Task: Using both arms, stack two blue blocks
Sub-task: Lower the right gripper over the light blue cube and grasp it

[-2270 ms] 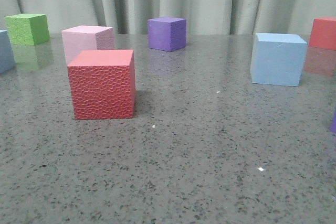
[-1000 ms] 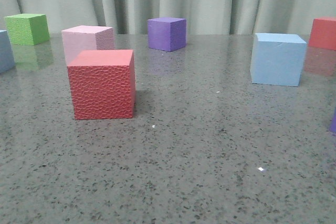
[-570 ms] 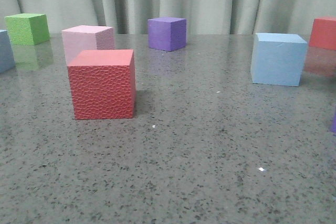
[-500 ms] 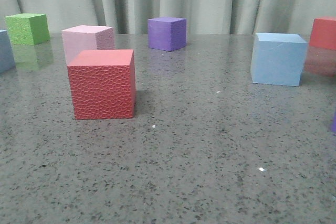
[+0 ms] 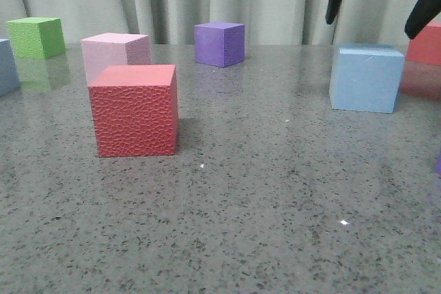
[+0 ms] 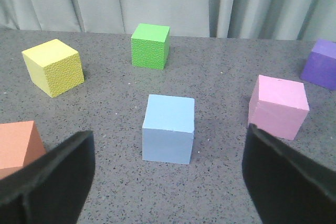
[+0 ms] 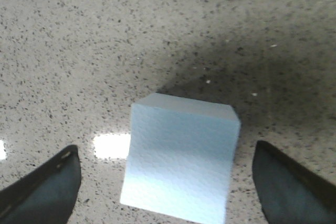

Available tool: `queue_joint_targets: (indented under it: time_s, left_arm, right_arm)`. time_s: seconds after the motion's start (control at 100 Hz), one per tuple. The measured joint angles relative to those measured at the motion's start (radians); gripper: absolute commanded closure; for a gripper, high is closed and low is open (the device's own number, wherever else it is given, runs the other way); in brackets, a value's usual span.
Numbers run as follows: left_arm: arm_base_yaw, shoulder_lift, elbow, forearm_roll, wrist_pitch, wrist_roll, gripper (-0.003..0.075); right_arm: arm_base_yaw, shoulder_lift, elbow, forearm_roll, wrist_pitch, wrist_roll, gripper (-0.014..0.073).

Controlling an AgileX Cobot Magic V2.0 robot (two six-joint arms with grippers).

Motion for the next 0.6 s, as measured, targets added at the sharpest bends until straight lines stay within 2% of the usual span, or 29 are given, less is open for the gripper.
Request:
queue_joint_targets:
  time_s: [0.6]
  left_arm:
    - [0.0, 0.0, 0.0, 0.0, 0.0, 0.0, 0.0176]
  right_arm:
    - [0.006, 0.102, -0.008, -0.006, 0.023, 0.049, -0.0054]
